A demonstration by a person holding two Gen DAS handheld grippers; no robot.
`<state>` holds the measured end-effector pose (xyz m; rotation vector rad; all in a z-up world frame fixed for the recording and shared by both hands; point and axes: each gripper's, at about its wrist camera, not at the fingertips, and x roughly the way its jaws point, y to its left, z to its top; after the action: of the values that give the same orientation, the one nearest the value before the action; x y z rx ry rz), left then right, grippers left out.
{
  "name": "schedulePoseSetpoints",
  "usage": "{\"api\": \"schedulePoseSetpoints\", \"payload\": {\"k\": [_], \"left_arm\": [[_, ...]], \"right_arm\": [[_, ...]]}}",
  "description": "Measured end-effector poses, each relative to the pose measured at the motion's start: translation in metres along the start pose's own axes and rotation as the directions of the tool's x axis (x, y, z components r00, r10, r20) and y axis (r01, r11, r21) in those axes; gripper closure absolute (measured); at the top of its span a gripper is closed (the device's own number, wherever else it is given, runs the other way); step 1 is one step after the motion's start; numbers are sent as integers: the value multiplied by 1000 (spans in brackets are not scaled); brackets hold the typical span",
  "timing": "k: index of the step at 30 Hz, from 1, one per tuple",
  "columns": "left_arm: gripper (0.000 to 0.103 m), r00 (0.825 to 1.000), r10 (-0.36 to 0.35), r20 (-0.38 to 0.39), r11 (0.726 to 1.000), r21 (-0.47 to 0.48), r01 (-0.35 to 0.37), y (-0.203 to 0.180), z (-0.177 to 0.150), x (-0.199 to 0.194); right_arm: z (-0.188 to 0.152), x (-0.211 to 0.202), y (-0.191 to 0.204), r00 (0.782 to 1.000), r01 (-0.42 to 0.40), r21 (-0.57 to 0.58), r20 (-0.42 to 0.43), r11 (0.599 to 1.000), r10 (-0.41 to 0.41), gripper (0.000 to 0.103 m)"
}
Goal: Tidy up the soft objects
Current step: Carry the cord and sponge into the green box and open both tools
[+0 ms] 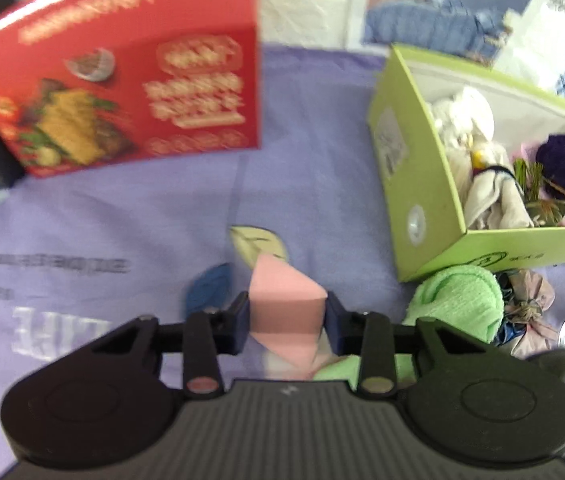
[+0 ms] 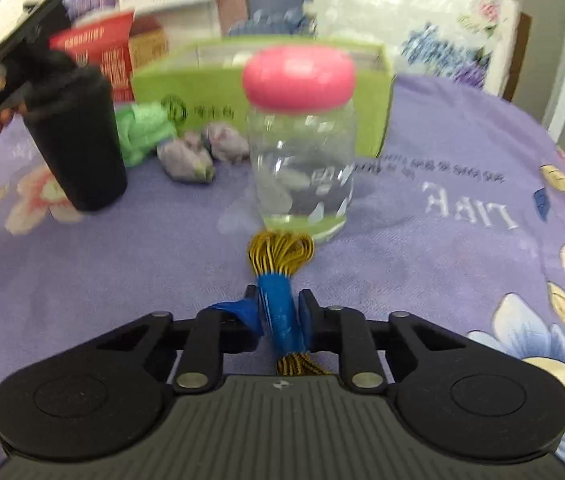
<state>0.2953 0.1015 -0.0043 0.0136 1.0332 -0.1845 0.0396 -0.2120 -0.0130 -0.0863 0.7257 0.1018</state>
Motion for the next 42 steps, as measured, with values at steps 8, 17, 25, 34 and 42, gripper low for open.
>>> {"api": "schedulePoseSetpoints", "payload": {"k": [8,17,25,34,42], "left_arm": [[66,998,32,54,999,-45,-29,35,-24,-58],[66,1000,15,-11,998,-57,-16,38,-48,-34],[66,999,22,-46,998,-49,-24,34,-58,-3],[66,999,21,-28,999,-34,-22,33,-60,-2],[66,999,18,-26,999,-32,-19,32,-60,-2]], "right_arm": [[-1,-35,3,997,-41,32,73,999,38,103],[3,1,2,1000,-3,-91,4,996,3,90],[13,36,-3,987,-18,-116,-161,993,-1,66],[15,42,0,982,18,-123,-182,992,-40,48],[5,34,23,992,-17,-214,-125,977,-10,103]]}}
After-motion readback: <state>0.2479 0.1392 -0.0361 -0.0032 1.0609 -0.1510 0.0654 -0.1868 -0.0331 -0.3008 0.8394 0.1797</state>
